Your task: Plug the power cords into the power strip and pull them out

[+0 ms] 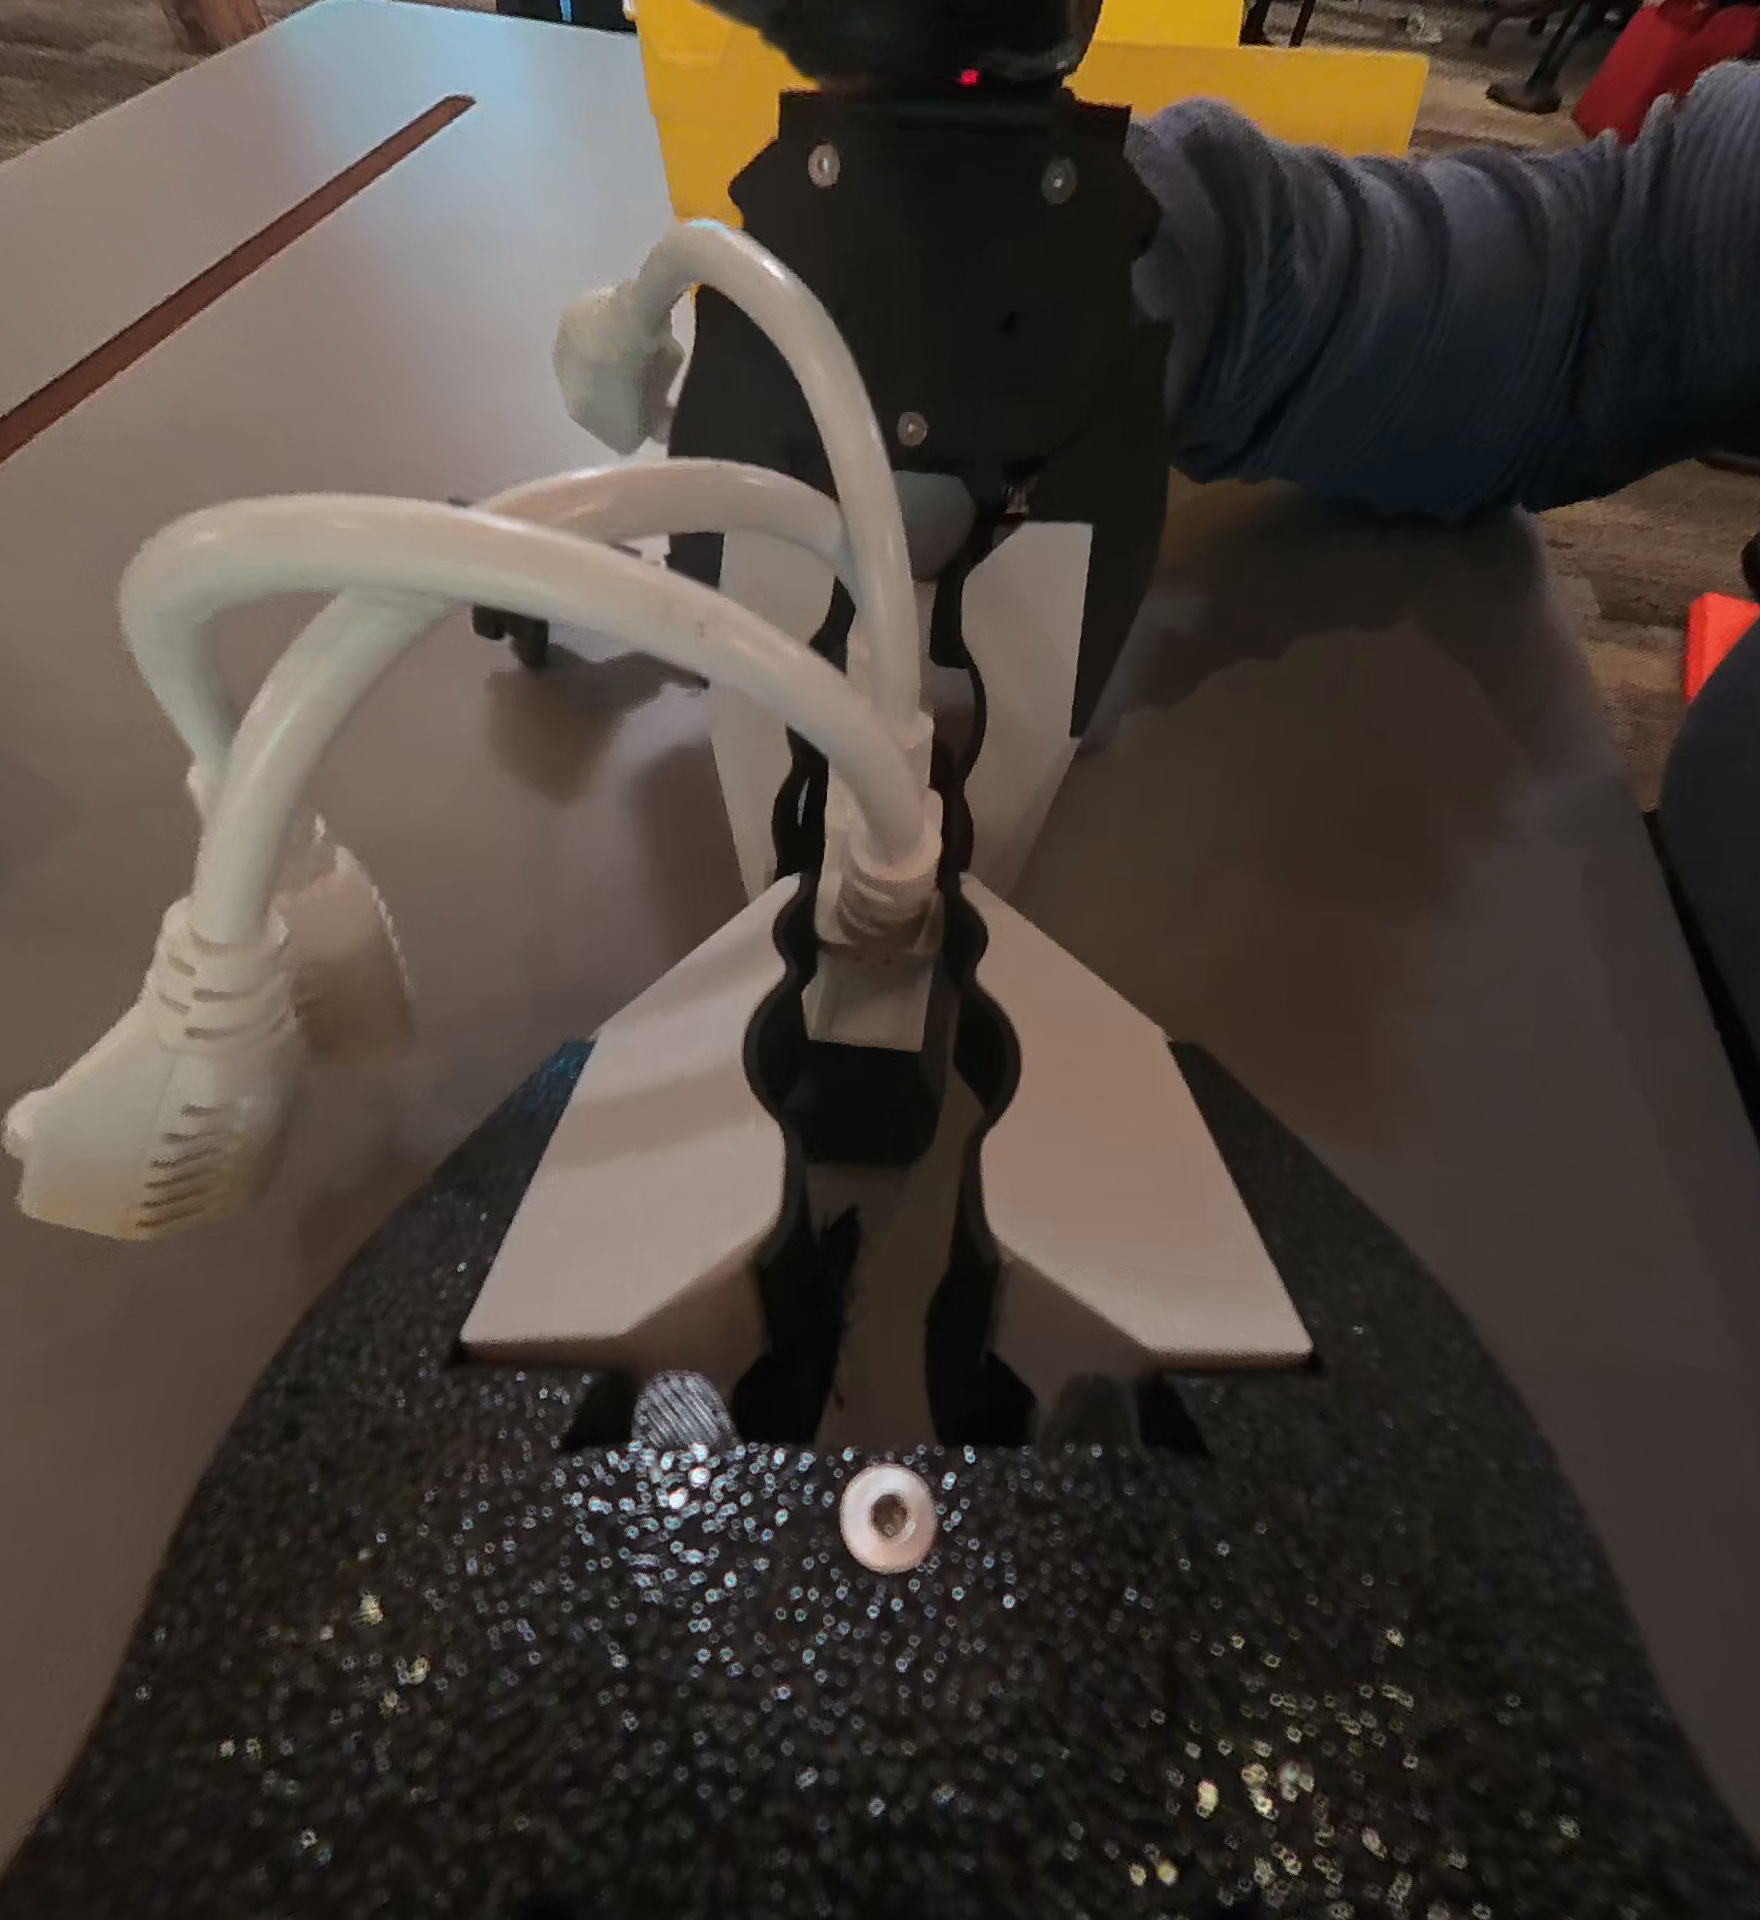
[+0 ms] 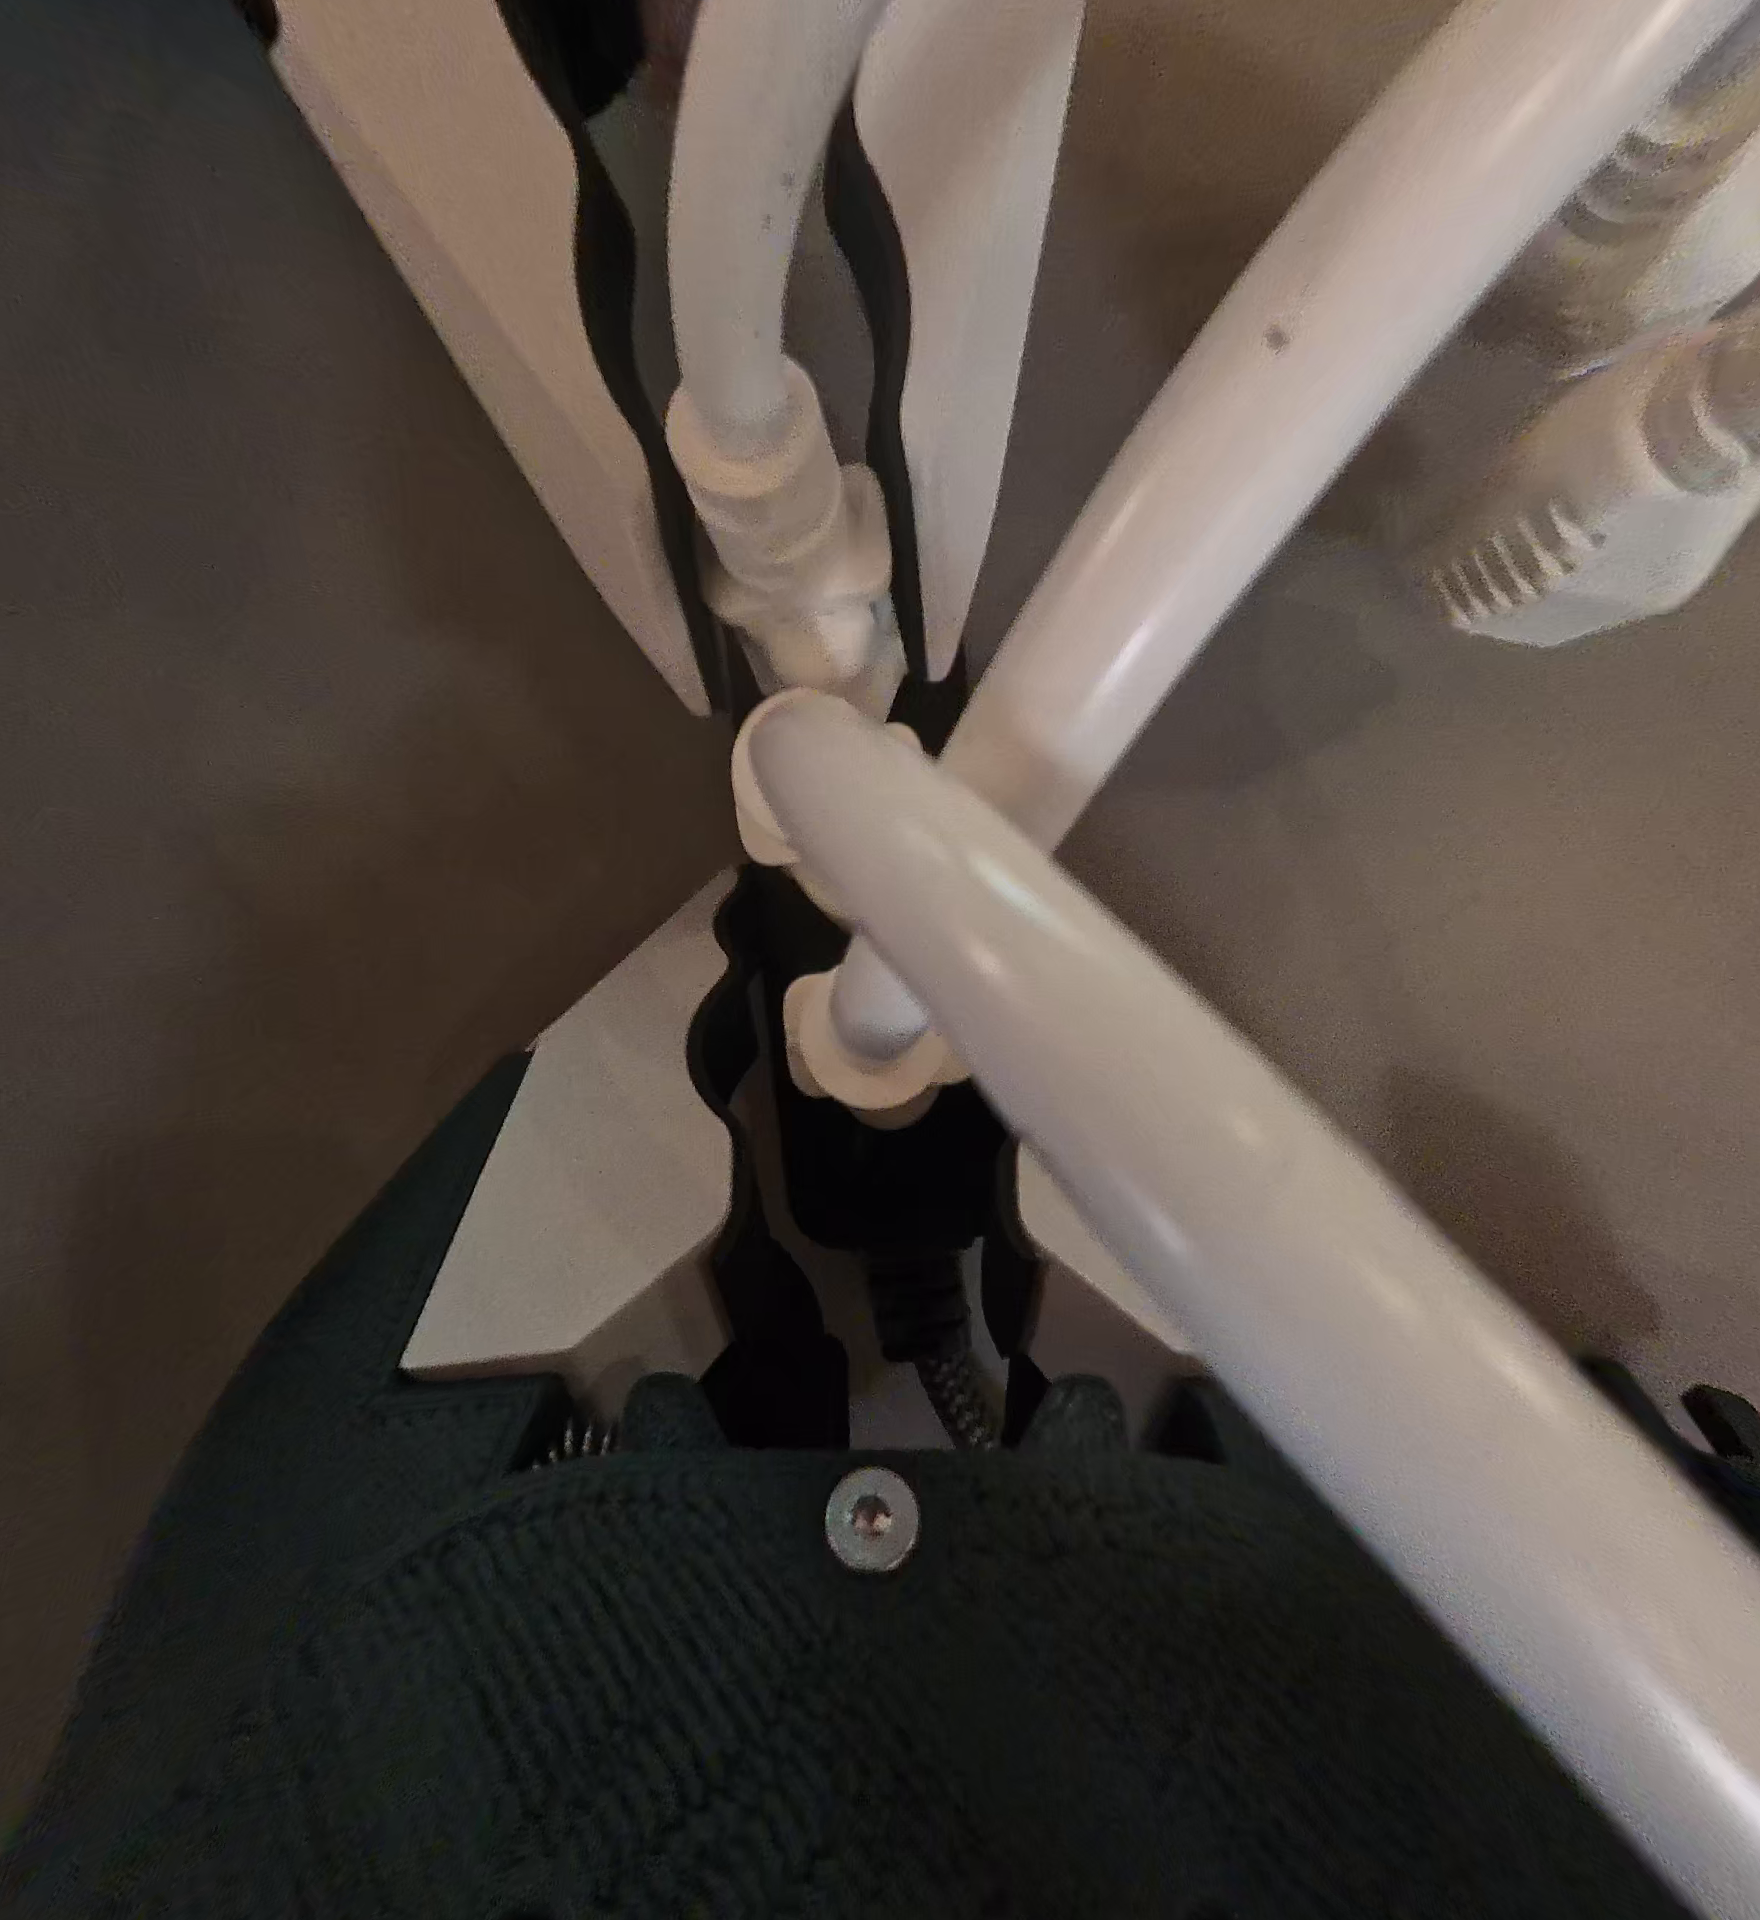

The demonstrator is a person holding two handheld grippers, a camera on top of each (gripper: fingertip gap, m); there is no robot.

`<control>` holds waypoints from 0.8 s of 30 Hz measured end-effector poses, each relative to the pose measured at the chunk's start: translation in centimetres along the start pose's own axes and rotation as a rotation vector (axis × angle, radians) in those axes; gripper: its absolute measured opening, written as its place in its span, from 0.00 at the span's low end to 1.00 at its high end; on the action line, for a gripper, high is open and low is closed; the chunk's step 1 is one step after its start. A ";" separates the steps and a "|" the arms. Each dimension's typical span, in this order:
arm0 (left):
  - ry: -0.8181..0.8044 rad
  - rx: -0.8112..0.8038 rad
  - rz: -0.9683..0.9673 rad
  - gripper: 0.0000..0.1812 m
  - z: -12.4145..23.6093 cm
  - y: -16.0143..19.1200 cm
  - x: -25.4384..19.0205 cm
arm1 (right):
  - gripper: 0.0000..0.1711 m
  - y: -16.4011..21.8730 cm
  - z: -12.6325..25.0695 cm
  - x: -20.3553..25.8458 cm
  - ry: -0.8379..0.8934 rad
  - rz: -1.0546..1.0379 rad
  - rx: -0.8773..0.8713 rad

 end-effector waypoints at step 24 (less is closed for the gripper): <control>0.059 -0.010 0.033 0.13 0.6 1.3 0.4 | 0.25 -2.5 0.2 0.4 -0.121 -0.026 -0.315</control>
Point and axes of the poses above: each gripper's, where its closed fingertips meet, z back along the fingers, y out of its underside, x = y × z across the jaws, the point moved 1 cm from there along z, back along the fingers, and after that the axes turned 1 degree about y, right-handed, at the moved point
